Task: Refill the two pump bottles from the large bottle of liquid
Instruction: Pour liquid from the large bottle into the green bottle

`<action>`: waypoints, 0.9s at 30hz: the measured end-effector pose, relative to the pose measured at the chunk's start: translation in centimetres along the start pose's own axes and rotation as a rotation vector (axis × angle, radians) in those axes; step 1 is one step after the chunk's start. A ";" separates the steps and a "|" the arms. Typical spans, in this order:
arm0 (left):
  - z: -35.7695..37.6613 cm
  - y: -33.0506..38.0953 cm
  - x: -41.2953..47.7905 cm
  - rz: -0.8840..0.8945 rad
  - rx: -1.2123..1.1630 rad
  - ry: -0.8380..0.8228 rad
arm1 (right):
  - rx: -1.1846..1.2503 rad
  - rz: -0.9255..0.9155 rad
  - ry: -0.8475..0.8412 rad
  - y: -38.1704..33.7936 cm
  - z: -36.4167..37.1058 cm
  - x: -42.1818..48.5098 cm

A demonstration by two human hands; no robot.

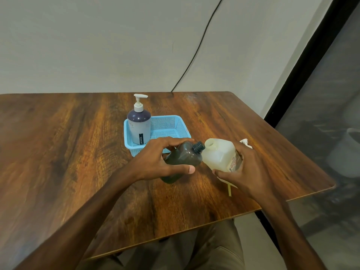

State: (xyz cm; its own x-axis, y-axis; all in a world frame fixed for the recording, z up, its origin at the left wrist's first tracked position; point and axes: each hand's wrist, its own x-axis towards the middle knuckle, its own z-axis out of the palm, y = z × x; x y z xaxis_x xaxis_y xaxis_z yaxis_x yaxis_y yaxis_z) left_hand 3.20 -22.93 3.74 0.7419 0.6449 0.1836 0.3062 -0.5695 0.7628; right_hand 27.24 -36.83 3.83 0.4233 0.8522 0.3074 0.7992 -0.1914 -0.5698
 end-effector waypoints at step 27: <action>1.1 -0.7 0.7 0.058 -0.036 0.069 | -0.182 -0.086 -0.008 -0.3 -1.8 1.3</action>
State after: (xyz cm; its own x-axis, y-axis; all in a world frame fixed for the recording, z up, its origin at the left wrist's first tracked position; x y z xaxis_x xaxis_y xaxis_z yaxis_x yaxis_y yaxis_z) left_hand 4.18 -22.61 2.69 0.7143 0.6456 0.2700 0.2411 -0.5892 0.7711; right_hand 28.33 -36.56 5.81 0.3476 0.8730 0.3421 0.8964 -0.2024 -0.3943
